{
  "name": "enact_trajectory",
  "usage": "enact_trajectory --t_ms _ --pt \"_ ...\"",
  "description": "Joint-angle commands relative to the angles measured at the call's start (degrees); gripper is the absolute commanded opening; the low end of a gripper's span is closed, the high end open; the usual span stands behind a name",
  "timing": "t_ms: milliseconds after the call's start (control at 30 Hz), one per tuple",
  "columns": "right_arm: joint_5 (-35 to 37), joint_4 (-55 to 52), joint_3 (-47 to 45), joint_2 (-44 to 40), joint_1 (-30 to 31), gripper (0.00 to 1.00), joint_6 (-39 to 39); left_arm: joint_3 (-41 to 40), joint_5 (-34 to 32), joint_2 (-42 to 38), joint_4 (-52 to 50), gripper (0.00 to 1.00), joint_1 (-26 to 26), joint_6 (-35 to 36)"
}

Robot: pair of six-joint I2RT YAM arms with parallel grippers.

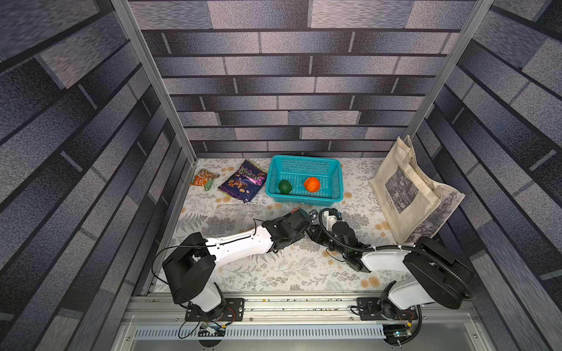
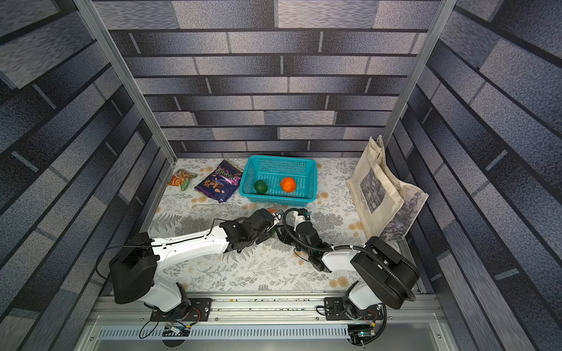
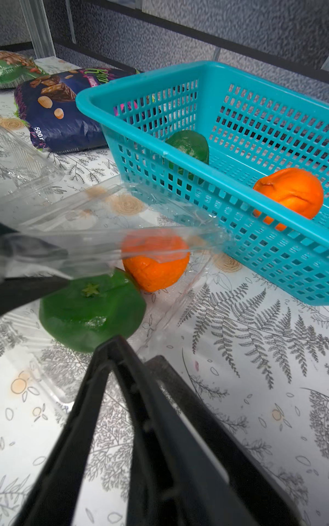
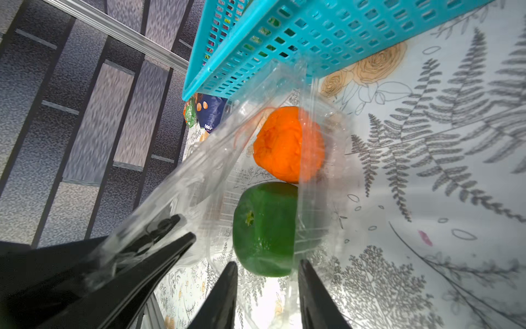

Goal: Take oranges out of containers
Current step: Open the packing box at the center of the board.

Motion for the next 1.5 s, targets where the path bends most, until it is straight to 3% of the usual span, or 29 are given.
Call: enact_trajectory --t_ms 0,267,467,533,600,667,933,1467 --pt "1.92 -3.84 -0.17 0.25 0.43 0.39 -0.98 0.45 -1.74 0.19 1.19 0.08 -0.50 -1.96" --pt "1.53 -6.64 5.20 3.73 0.18 0.47 -2.48 -3.06 -0.58 -2.93 3.76 0.07 -0.72 -1.65" --pt "1.22 -8.76 8.53 6.58 -0.25 0.46 -2.72 -5.59 0.38 -4.76 7.03 0.01 -1.68 -0.40" --pt "0.80 -9.15 9.66 8.13 -0.43 0.39 -2.62 -6.31 0.85 -5.30 7.89 0.00 -1.87 -0.31" --pt "0.38 -9.16 10.57 9.96 -0.43 0.16 -2.01 -6.97 1.26 -6.06 8.45 0.00 -1.91 -0.30" --pt "0.04 -8.30 10.96 11.44 -0.43 0.00 -1.19 -7.79 1.44 -7.08 9.25 0.00 -1.97 -0.34" --pt "1.42 -9.41 9.47 10.84 -0.43 0.00 0.68 -11.68 2.42 -13.01 14.23 0.00 0.90 -4.18" --pt "1.21 -9.67 6.10 9.71 -0.43 0.00 3.32 -24.62 7.78 -29.00 24.06 0.00 13.02 -18.71"
